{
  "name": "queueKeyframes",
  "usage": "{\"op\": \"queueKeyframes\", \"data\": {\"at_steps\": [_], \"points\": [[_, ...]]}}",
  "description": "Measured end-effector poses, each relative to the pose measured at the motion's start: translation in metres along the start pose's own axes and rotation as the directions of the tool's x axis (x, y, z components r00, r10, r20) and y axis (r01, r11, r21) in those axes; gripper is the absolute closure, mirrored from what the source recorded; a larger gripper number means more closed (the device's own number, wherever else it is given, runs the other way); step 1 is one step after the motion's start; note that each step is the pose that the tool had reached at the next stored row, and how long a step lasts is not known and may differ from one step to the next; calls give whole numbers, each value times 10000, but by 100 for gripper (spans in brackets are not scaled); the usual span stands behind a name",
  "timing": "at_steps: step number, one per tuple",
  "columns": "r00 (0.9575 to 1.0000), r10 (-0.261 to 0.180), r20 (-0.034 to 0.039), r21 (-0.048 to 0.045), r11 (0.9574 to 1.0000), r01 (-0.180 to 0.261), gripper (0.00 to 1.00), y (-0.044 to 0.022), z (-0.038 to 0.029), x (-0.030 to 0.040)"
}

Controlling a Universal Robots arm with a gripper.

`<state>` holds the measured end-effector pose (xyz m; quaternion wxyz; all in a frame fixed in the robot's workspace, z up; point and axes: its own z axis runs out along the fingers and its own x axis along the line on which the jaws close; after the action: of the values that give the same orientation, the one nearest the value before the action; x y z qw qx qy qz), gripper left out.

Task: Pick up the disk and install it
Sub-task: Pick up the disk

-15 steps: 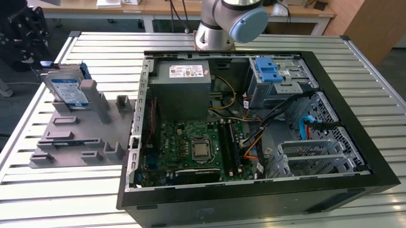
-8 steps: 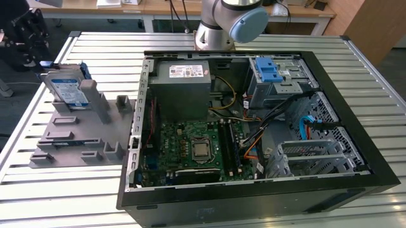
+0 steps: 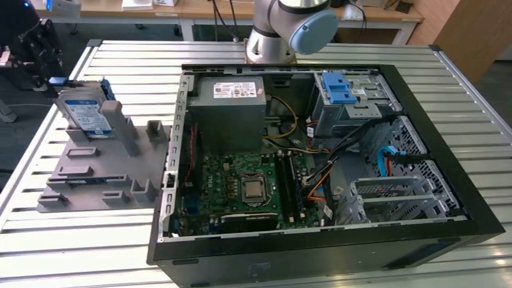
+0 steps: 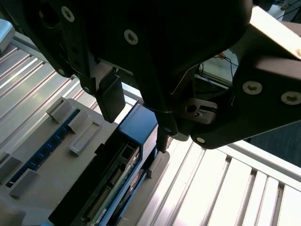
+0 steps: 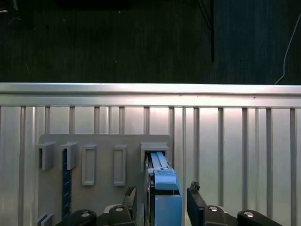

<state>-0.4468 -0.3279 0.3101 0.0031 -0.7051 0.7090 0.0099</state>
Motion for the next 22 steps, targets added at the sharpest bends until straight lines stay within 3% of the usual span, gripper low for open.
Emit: {"op": "queueKeyframes", "data": {"at_steps": [3,4,14,22], "points": [[10000,-6,-5,0,10000,6,47,0,28,0],[10000,-6,-6,-2,10000,6,54,0,29,0],[10000,-6,-8,1,10000,6,54,-1,138,2],[10000,-6,-33,-2,10000,6,54,-1,189,3]]}}
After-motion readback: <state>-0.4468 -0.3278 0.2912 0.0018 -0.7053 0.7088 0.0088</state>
